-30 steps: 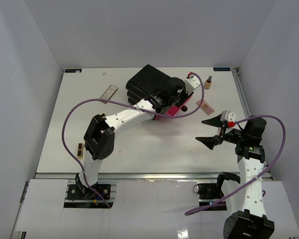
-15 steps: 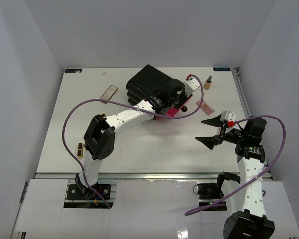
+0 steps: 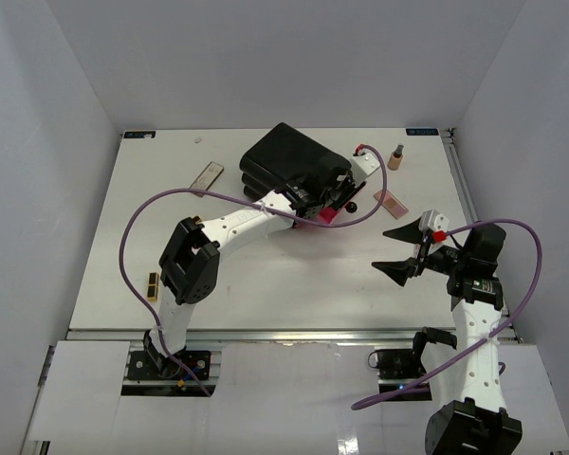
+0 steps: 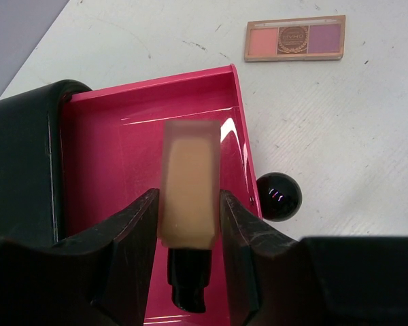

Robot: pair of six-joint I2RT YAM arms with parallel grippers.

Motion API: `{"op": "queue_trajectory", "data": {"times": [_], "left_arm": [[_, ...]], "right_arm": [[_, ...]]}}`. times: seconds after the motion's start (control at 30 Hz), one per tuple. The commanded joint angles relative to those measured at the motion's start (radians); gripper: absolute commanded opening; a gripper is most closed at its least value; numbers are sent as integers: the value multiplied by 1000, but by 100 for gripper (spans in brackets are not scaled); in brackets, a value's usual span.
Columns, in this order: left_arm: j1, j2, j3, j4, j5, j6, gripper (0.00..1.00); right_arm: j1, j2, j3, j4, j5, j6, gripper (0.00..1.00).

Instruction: Organize the makeup

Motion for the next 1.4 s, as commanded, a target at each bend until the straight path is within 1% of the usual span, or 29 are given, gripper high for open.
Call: {"op": "queue_trajectory", "data": {"times": [0.0,0.13,0.3,0.43,0.53,0.63,0.73,0.83,0.87,0.93,0.97,1.03,1.1,1.2,1.27,1.33,1.37], "left_arm": [[6,-83,-1,12,8,-7,52],[6,-88,-3,11,9,-7,55],[8,-100,-2,9,12,-13,56],[7,-141,4,9,4,-29,56],[8,-199,-7,9,2,-39,59],[8,-306,-101,12,8,-54,64],[18,-483,-254,35,28,-88,68],[39,-625,-409,74,51,-127,70],[61,-711,-501,87,70,-157,71],[122,-831,-621,118,109,-209,74],[150,-915,-705,128,134,-251,75],[207,-1023,-811,155,173,-293,79],[226,-1113,-901,164,170,-315,85],[232,-1193,-976,169,131,-298,90],[232,-1219,-999,163,112,-280,94],[232,-1239,-1018,159,96,-260,95],[232,-1247,-1027,159,91,-255,96]], "right_arm": [[-4,-1,-6,27,-11,6,87],[-5,0,-8,28,-9,7,87],[-8,2,-9,28,-4,7,87],[-9,4,-8,31,10,10,87],[-10,9,-8,44,34,25,88],[-12,24,-11,61,94,48,88],[-12,43,-19,95,172,80,88],[-12,65,-33,203,310,218,89],[-10,77,-40,240,360,304,88],[-10,100,-31,318,499,378,88],[-8,116,-16,337,553,415,88],[0,173,15,366,686,500,87],[23,246,74,378,832,550,91],[78,384,190,364,1019,634,90],[126,472,257,354,1113,642,90],[154,607,336,350,1206,653,90],[164,650,367,350,1222,655,90]]}}
